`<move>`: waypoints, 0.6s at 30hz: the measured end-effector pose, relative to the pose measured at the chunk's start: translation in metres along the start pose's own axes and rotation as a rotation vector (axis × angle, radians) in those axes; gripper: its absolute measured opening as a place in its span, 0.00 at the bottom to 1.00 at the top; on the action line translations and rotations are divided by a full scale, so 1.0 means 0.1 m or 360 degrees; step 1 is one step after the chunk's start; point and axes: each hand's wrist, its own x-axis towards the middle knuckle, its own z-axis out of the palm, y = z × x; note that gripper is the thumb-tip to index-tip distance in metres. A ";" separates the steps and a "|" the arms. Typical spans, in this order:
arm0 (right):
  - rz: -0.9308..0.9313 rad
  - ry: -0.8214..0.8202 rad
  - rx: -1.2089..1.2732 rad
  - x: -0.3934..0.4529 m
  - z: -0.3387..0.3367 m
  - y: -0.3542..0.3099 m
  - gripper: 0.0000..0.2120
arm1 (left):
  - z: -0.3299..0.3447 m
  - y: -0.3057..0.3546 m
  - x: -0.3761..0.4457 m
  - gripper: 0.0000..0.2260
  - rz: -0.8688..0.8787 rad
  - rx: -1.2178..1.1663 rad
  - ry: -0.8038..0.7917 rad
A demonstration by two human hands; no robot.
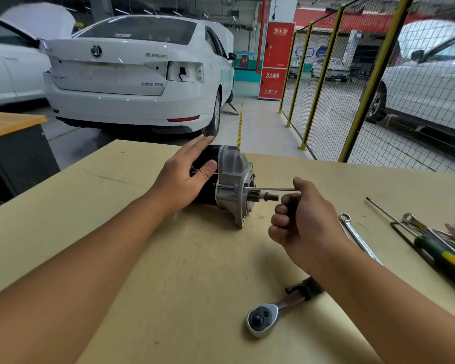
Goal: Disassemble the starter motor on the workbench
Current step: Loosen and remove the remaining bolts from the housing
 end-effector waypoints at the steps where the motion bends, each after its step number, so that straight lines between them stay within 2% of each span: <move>1: -0.0020 -0.0003 -0.0010 0.01 0.01 0.00 0.19 | 0.00 0.01 0.00 0.27 -0.0010 0.0004 0.0002; 3: -0.0007 -0.0048 0.0117 0.03 0.05 0.00 0.22 | 0.00 0.02 -0.01 0.28 -0.0017 0.0016 0.0006; 6: 0.0057 -0.0154 0.0523 0.05 0.07 -0.07 0.27 | 0.02 0.03 -0.03 0.30 -0.0016 0.0038 0.0004; 8: 0.0049 -0.0260 0.0686 0.04 0.07 -0.11 0.23 | 0.03 0.03 -0.04 0.32 -0.0008 0.0052 0.0007; 10: -0.0010 -0.0342 0.0660 0.02 0.08 -0.10 0.14 | 0.05 0.04 -0.04 0.33 0.0016 0.0077 0.0008; 11: -0.0054 -0.0341 0.0605 0.02 0.09 -0.08 0.11 | 0.05 0.04 -0.04 0.33 0.0020 0.0081 0.0005; 14: -0.0211 -0.0179 0.0267 0.03 0.07 -0.12 0.15 | 0.05 0.04 -0.04 0.34 0.0028 0.0089 0.0006; 16: -0.0266 -0.0118 -0.0181 0.01 0.00 -0.22 0.15 | 0.04 0.05 -0.05 0.35 0.0038 0.0092 0.0018; 18: -0.0249 -0.0215 -0.0671 -0.02 -0.07 -0.30 0.15 | 0.03 0.07 -0.06 0.36 0.0050 0.0082 0.0043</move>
